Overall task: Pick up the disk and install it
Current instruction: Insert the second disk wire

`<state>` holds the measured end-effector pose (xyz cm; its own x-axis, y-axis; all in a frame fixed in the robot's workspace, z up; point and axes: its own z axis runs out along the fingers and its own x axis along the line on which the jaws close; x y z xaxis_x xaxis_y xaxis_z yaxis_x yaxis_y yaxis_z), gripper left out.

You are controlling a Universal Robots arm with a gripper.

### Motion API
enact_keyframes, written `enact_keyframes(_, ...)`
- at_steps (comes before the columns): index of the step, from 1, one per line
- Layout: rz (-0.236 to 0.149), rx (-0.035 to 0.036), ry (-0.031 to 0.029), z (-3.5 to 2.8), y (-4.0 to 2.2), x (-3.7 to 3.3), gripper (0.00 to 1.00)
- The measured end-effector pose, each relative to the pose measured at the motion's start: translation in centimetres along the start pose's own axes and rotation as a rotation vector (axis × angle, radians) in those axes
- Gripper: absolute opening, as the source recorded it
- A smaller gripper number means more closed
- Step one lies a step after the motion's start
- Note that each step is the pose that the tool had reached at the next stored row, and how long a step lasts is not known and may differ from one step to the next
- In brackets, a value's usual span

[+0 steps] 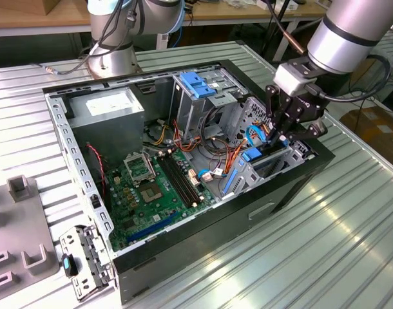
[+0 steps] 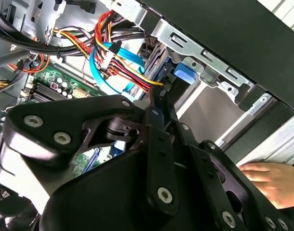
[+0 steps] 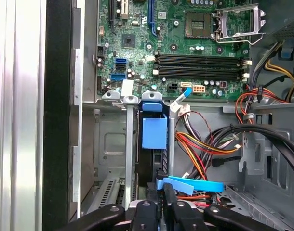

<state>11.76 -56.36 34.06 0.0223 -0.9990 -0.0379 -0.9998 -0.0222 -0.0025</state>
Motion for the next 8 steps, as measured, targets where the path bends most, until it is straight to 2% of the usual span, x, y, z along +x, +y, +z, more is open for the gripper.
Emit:
enact_keyframes(1, 0.000, 0.0002, -0.0018, -0.04, -0.01, -0.01, 0.17)
enact_keyframes(2, 0.000, 0.0000, -0.0012, -0.21, -0.01, -0.01, 0.23)
enact_keyframes(3, 0.000, -0.0001, 0.0007, -0.46, -0.01, -0.02, 0.23)
enact_keyframes(5, 0.000, 0.0000, 0.0001, -0.85, 0.00, -0.03, 0.23)
enact_keyframes(8, 0.000, 0.0000, -0.0001, -1.06, 0.00, -0.04, 0.21)
